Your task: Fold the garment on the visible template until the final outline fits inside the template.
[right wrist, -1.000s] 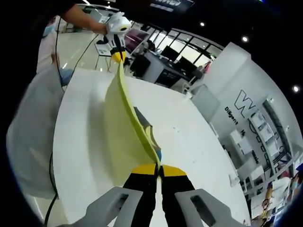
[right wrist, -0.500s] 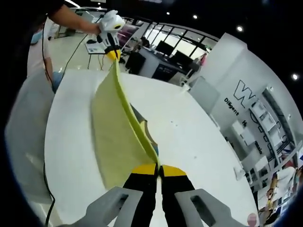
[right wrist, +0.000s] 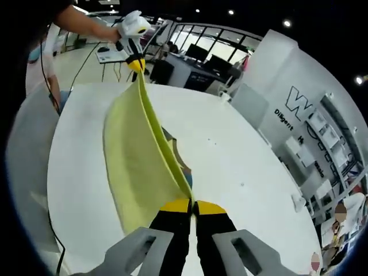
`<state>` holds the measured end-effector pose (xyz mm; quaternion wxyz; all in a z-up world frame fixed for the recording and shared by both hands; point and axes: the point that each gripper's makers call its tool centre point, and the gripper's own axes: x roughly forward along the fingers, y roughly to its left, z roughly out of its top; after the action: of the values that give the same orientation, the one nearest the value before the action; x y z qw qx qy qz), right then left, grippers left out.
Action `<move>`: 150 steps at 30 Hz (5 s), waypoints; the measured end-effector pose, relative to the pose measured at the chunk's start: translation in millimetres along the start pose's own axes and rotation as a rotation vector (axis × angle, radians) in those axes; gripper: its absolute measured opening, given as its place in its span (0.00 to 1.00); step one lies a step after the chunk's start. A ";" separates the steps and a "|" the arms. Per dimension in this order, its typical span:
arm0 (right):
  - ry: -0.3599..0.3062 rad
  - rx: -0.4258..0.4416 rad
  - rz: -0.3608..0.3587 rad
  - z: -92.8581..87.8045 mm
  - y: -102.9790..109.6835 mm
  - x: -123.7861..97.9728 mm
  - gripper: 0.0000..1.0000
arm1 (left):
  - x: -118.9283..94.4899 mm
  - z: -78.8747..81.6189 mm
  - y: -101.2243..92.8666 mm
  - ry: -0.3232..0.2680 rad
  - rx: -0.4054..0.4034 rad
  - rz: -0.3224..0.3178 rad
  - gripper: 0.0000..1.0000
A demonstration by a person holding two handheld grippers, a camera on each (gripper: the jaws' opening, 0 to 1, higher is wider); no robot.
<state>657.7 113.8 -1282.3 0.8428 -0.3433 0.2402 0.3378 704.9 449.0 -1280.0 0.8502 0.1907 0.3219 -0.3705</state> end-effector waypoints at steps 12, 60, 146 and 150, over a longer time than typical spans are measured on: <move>0.052 0.058 0.009 -15.9 -16.8 38.9 0.00 | 29.9 -7.7 15.1 0.050 -0.065 0.004 0.04; 0.228 0.275 0.063 -81.0 -20.5 151.4 0.01 | 147.5 -54.5 52.1 0.154 -0.039 0.017 0.07; 0.053 0.457 0.185 -52.5 92.7 105.8 0.33 | 124.8 -61.7 -64.4 -0.028 0.005 -0.134 0.45; 0.039 0.456 0.195 -45.5 103.9 105.4 0.34 | 121.6 -70.4 -85.4 -0.019 0.047 -0.160 0.46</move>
<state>642.7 178.5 -1422.2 0.8571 -0.1258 0.3585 0.3479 675.1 371.2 -1421.8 0.8162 0.1805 0.3191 -0.4466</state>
